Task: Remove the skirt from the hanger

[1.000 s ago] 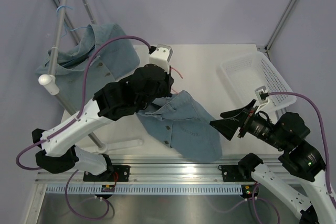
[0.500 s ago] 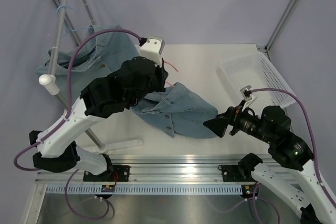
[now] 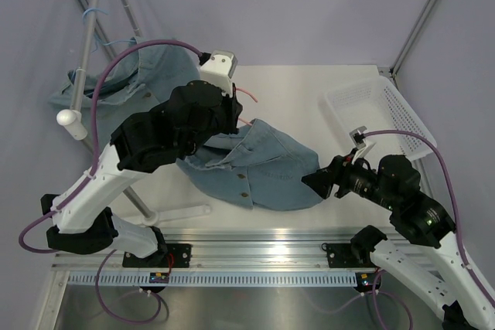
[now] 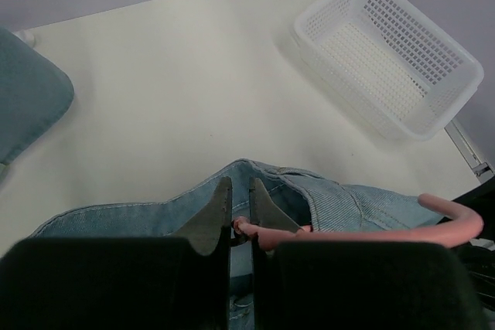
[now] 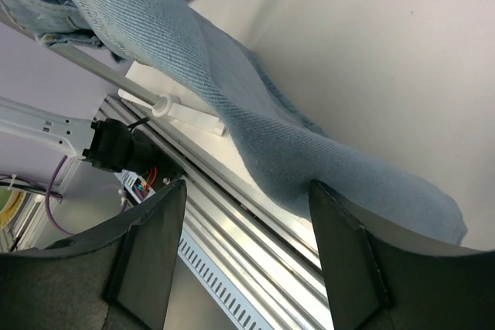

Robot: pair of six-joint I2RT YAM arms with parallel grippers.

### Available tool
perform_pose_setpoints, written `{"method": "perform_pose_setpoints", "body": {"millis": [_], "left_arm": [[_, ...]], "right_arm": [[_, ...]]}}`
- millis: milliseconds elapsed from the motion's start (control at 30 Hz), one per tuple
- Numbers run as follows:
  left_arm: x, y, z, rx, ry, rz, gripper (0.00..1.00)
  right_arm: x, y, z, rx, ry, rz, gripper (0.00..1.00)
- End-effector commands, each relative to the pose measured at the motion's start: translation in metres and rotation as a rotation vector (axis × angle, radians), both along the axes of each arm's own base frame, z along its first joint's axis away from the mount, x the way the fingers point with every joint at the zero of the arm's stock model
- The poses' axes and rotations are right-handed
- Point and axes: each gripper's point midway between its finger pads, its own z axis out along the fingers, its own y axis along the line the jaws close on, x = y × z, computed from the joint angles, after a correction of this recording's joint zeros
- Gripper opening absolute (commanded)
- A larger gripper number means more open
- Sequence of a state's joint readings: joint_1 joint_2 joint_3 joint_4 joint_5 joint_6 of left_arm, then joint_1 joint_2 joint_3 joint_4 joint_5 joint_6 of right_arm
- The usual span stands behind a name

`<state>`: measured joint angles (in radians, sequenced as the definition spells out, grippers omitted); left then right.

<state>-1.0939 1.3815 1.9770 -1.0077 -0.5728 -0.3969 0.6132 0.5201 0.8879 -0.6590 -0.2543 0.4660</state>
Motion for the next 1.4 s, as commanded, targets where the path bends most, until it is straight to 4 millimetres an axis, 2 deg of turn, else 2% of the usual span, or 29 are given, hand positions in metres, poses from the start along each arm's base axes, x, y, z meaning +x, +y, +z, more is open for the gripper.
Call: {"method": "perform_pose_setpoints", "body": {"millis": [0,100,200,400,433,467,567,600,667,700,800,833,867,900,933,967,1000,1133,1233,1367], "left_arm": [[-0.002,0.007,0.044,-0.139,-0.071,0.009,0.0],[-0.004,0.011,0.046,-0.152,-0.071,0.008,0.0],[-0.007,0.013,0.047,-0.163,-0.072,0.003,0.0],[-0.008,0.012,0.044,-0.166,-0.062,-0.005,0.0],[-0.009,0.012,0.043,-0.167,-0.06,-0.009,0.0],[-0.01,0.013,0.044,-0.172,-0.061,-0.01,0.0],[-0.012,0.016,0.044,-0.177,-0.059,-0.009,0.0],[-0.012,0.017,0.044,-0.177,-0.059,-0.009,0.0],[-0.012,0.018,0.041,-0.174,-0.058,-0.004,0.0],[-0.013,0.02,0.042,-0.176,-0.061,-0.003,0.0],[-0.013,0.021,0.039,-0.171,-0.056,0.0,0.0],[-0.013,0.021,0.038,-0.169,-0.054,0.001,0.0],[-0.013,0.02,0.035,-0.168,-0.05,0.001,0.0],[-0.014,0.018,0.033,-0.169,-0.046,-0.007,0.0],[-0.014,0.018,0.034,-0.171,-0.045,-0.013,0.0],[-0.015,0.016,0.034,-0.175,-0.046,-0.023,0.0],[-0.016,0.014,0.034,-0.18,-0.043,-0.034,0.0],[-0.025,0.008,0.038,-0.207,-0.029,-0.092,0.0],[-0.031,0.012,0.043,-0.225,-0.028,-0.112,0.0],[-0.039,0.023,0.052,-0.251,-0.037,-0.12,0.0]], "right_arm": [[0.017,-0.008,0.01,-0.005,-0.066,-0.084,0.72],[0.023,-0.01,0.014,-0.005,-0.084,-0.11,0.68],[0.029,-0.007,0.011,-0.01,-0.071,-0.119,0.56],[0.037,0.005,0.005,-0.007,-0.042,-0.096,0.39],[0.038,0.005,0.006,-0.004,-0.045,-0.099,0.37],[0.04,0.005,0.005,-0.005,-0.042,-0.107,0.31],[0.044,0.001,0.006,-0.009,-0.053,-0.136,0.24],[0.045,0.0,0.006,-0.01,-0.054,-0.142,0.16],[0.046,-0.002,0.01,-0.004,-0.066,-0.156,0.1],[0.046,-0.003,0.011,-0.003,-0.069,-0.162,0.0],[0.047,-0.007,0.014,0.002,-0.075,-0.186,0.0],[0.046,-0.008,0.014,0.002,-0.073,-0.192,0.03],[0.045,-0.008,0.016,0.013,-0.071,-0.193,0.14],[0.044,-0.007,0.019,0.03,-0.071,-0.191,0.51],[0.044,-0.007,0.02,0.032,-0.074,-0.191,0.76],[0.046,-0.009,0.02,0.033,-0.075,-0.205,0.9],[0.048,-0.01,0.02,0.028,-0.079,-0.217,0.98],[0.055,-0.012,0.026,-0.011,-0.113,-0.226,1.0],[0.061,-0.007,0.031,-0.066,-0.14,-0.189,1.0],[0.066,0.003,0.02,-0.114,-0.125,-0.139,1.0]]}}
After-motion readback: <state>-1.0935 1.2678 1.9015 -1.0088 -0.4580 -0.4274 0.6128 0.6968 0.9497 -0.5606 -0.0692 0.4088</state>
